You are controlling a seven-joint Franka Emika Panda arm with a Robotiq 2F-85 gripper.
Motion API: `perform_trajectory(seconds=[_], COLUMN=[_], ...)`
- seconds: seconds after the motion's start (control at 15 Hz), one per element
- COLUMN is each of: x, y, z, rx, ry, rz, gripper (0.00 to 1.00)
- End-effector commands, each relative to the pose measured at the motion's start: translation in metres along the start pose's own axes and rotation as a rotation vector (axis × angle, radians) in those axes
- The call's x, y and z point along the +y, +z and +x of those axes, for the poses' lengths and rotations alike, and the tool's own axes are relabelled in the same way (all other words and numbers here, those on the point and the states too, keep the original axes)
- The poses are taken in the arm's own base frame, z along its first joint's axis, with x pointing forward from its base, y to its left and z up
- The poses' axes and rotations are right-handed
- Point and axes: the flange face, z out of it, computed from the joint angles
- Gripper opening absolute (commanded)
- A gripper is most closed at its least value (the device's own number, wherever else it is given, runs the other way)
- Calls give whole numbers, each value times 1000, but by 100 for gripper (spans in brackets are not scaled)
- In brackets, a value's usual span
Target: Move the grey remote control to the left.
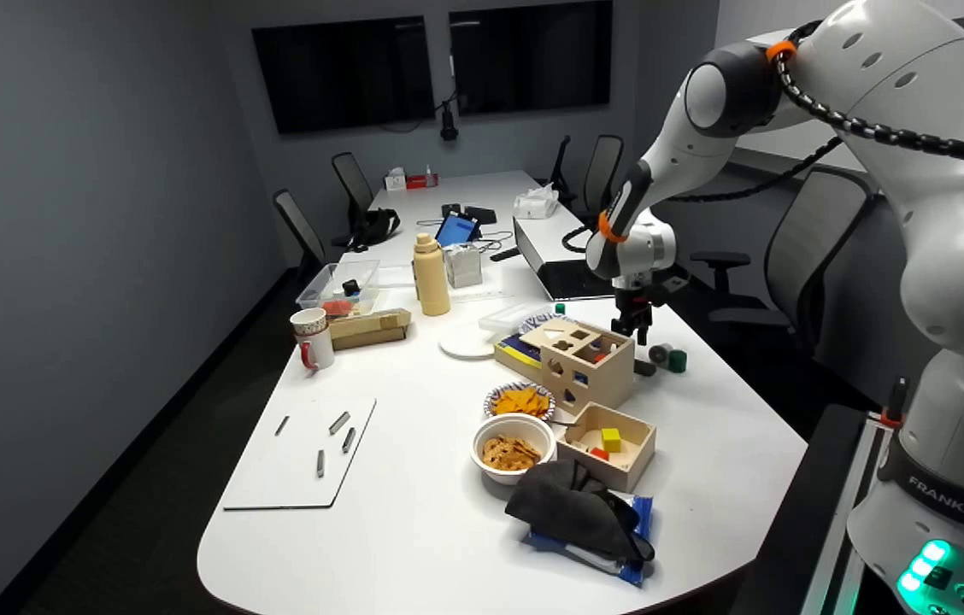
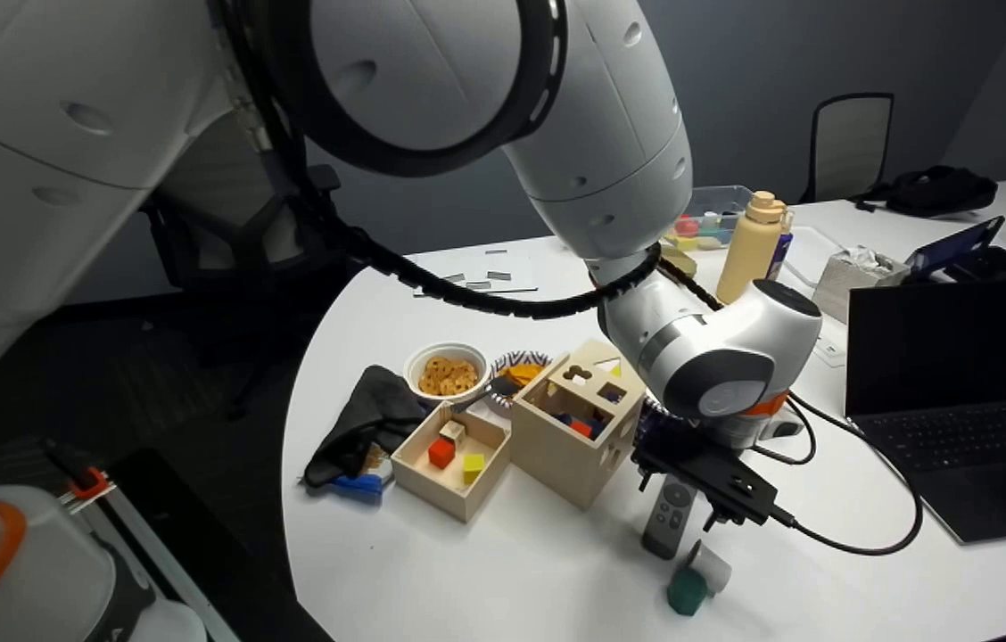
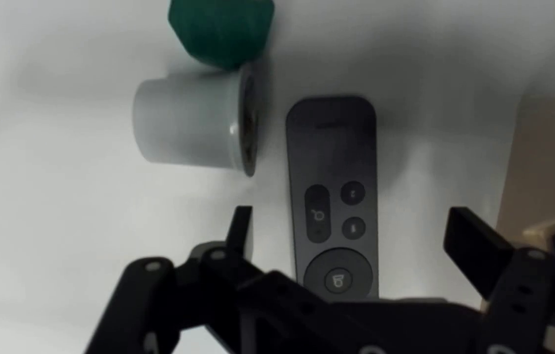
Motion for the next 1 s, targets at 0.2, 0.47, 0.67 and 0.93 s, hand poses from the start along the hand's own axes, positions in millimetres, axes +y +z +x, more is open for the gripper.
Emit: perform_trajectory(seconds=[0.2, 0.47, 0.67, 0.93], x=[-4, -5, -2, 2], y=[22, 26, 28, 30], z=[11, 14, 17, 20], rx=[-19, -19, -16, -12], ry=[-53, -63, -59, -55], rz=[-37, -38, -37, -39], gripper=[100, 100, 100, 100])
